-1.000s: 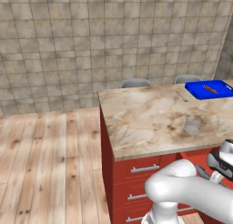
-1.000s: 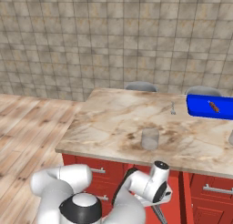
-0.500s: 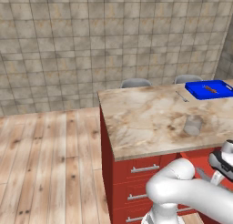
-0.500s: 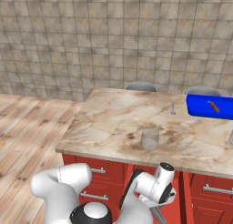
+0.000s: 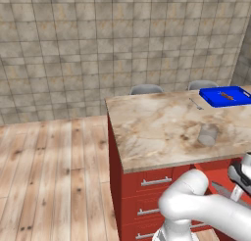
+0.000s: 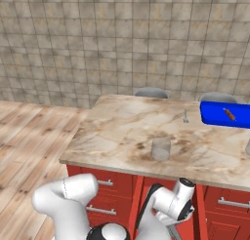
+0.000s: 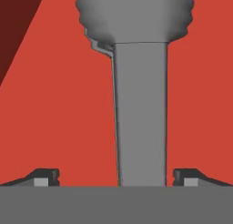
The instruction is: Take the tongs from the drawer on the right and place them on the dining counter next to the tray containing the kebab skewer.
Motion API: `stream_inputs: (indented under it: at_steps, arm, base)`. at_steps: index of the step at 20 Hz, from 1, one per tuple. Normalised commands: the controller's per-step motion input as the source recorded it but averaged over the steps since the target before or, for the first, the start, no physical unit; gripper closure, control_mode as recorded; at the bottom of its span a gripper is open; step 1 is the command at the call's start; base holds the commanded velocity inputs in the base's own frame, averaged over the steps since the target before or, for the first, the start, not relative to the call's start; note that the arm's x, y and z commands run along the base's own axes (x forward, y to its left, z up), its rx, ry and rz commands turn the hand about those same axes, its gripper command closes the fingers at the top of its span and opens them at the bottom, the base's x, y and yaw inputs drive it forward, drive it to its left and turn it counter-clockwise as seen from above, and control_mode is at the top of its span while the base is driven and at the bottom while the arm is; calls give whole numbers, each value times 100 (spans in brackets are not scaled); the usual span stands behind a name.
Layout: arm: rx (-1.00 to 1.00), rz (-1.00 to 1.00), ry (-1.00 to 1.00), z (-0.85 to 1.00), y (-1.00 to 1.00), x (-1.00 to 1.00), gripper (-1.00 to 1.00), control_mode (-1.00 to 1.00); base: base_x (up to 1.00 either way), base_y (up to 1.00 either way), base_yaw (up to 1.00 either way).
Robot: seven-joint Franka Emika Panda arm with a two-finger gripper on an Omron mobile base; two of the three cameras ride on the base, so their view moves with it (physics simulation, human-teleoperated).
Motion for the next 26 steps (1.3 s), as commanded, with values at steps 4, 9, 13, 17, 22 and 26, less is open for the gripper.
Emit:
stream_inputs:
  at_steps: [4,9,13,17,22,26]
  arm:
    - [0,8,4,-53,0,10,-100,-100]
    - [4,7,5,-43,-1,24,-100,-100]
    - [2,4,2,-46,0,6,100,-100]
    - [1,0,4,-32,-3,-6,100,-100]
    - [4,0,1,-7,-20,-35,100,-100]
    - [0,0,0,22,-27,-34,100,-100]
  base:
    - [0,0,0]
    - [0,0,0]
    - [0,0,0]
    - [0,0,0]
    - [0,0,0]
    - [0,0,0]
